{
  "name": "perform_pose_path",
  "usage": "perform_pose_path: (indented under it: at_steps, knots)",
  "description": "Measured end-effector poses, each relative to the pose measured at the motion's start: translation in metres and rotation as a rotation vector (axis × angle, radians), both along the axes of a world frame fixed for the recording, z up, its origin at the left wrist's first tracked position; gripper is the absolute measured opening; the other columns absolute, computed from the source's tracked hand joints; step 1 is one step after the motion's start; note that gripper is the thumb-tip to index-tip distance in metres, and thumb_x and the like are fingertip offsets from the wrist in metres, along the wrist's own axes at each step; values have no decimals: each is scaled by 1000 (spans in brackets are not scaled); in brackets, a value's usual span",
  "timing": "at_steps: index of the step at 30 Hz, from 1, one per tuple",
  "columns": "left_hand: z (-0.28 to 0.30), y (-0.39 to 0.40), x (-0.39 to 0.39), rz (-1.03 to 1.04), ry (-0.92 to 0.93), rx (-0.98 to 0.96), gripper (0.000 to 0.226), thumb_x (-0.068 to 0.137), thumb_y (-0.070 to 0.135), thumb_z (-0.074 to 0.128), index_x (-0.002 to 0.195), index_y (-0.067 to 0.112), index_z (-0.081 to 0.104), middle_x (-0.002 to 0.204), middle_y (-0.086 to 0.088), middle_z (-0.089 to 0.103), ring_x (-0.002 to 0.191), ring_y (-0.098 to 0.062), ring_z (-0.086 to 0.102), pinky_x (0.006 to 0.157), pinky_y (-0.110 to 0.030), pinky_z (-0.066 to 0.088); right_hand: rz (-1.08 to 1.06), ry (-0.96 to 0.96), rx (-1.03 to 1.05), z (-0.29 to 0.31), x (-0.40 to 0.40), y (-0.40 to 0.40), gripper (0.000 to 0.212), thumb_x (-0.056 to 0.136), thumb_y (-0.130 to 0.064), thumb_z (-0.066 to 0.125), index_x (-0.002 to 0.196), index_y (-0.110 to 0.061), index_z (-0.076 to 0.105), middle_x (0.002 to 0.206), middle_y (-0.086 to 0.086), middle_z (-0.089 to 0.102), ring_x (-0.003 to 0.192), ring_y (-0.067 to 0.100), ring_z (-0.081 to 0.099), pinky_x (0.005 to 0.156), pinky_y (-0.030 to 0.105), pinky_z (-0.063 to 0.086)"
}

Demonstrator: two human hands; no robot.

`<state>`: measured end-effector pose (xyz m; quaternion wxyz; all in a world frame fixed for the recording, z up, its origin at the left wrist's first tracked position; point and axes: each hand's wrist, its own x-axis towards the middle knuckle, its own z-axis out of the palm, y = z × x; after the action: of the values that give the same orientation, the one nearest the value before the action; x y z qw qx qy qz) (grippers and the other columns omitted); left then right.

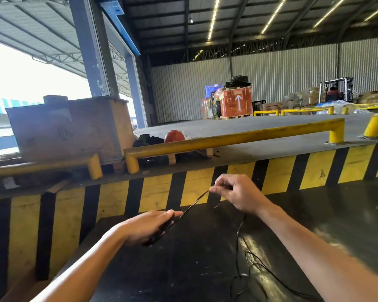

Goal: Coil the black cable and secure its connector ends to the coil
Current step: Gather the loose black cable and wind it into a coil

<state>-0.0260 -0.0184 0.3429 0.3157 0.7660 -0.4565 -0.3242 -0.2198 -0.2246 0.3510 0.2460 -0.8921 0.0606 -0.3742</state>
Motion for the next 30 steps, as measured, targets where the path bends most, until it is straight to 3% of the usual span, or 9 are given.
perform_pose_path:
  at_steps: [4,7,9,11,16,19,21,24,30]
  knots:
    - [9,-5,-34,-351,579,-26,48,90,56,42,135,41,51,141,-6,54,121,-31,57,86,-49,55,-50,-227,159,-18,10,3,40,85,-55,49,87,-17,64,64,-6,60,57,9,56,55,30,48]
    - [34,-16,-55,-505,927,-304,48,96,47,35,141,33,45,144,-15,51,123,-38,55,95,-61,45,34,-56,273,-69,26,25,40,93,-43,45,86,-8,64,71,4,65,65,10,62,64,38,49]
    - [52,-23,-60,-458,996,-534,46,96,47,37,138,34,49,141,-13,54,120,-36,58,96,-65,40,99,121,299,-108,35,50,31,97,-36,47,77,-18,64,61,-11,60,58,-3,57,59,23,43]
    - [63,-29,-57,-270,874,-720,42,93,51,41,131,41,55,144,-8,52,125,-33,53,93,-64,44,167,285,278,-129,39,74,34,93,-46,47,71,-25,62,52,-19,57,53,-9,52,53,9,34]
    - [35,-24,-17,165,-354,-456,33,100,45,32,128,47,51,142,-10,52,124,-19,52,101,-35,39,170,377,110,-77,19,54,32,92,-48,47,69,-29,57,50,-15,55,49,-8,50,50,7,35]
    - [14,-13,-9,-3,-357,-51,30,99,48,34,100,52,64,114,3,67,93,-4,61,83,-24,42,88,305,39,-32,5,20,19,92,-38,57,78,-27,64,69,-8,64,63,0,59,60,15,46]
    - [11,-11,-24,-114,-228,159,33,96,53,36,85,53,68,97,8,64,80,-2,58,78,-25,42,78,281,-19,-17,4,8,15,90,-35,61,90,-23,70,83,-7,70,76,5,64,69,21,53]
    - [16,-9,-41,-271,290,194,36,94,52,37,115,42,65,122,-1,60,104,-14,56,84,-30,47,50,169,-2,-8,5,-1,25,86,-47,60,90,-25,70,81,-12,68,78,5,63,67,21,51]
    - [54,-22,-63,-521,1058,-497,47,93,43,49,137,26,52,137,-15,57,119,-35,58,95,-60,44,171,119,318,-67,23,44,26,98,-27,45,87,-18,66,65,-2,61,53,0,46,52,35,36]
